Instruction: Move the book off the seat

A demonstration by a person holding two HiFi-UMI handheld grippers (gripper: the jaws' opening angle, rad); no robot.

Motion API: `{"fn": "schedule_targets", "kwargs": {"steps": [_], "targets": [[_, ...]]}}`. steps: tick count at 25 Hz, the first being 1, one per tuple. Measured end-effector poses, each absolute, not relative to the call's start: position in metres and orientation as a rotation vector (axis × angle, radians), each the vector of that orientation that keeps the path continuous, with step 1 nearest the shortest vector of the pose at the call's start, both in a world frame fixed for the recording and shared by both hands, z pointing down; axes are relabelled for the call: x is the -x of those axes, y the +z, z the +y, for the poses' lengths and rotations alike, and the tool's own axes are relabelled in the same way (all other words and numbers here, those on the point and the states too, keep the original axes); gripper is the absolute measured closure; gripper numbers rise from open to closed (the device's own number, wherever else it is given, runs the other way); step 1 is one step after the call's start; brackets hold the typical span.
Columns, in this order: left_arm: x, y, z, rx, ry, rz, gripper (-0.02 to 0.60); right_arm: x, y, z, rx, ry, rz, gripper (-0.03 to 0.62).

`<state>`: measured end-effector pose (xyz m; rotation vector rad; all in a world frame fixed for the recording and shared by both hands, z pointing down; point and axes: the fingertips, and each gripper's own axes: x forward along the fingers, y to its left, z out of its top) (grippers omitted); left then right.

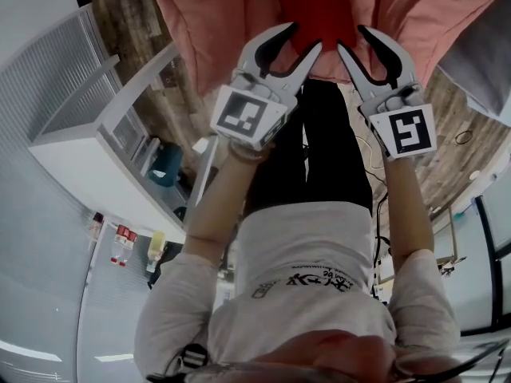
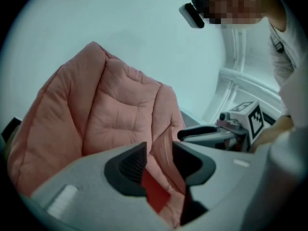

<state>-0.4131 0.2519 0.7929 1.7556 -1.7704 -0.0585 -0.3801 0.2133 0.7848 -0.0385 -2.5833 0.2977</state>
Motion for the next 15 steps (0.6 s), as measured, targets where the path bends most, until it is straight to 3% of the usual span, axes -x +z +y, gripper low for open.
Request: {"fn": "schedule_targets", "kwargs": {"steps": [7,15], "targets": [[0.417,0.864,0.25,-1.687,-0.048,-1.732,0.405,0.374,0.864,0.206,0.061,0.293,-2.489,0.382],[0.408,0.947,0.256,-1.599,0.001,-1.667,0.326,0.367,0.95,0.199,0.058,0.353,-2.388,0.298]]}}
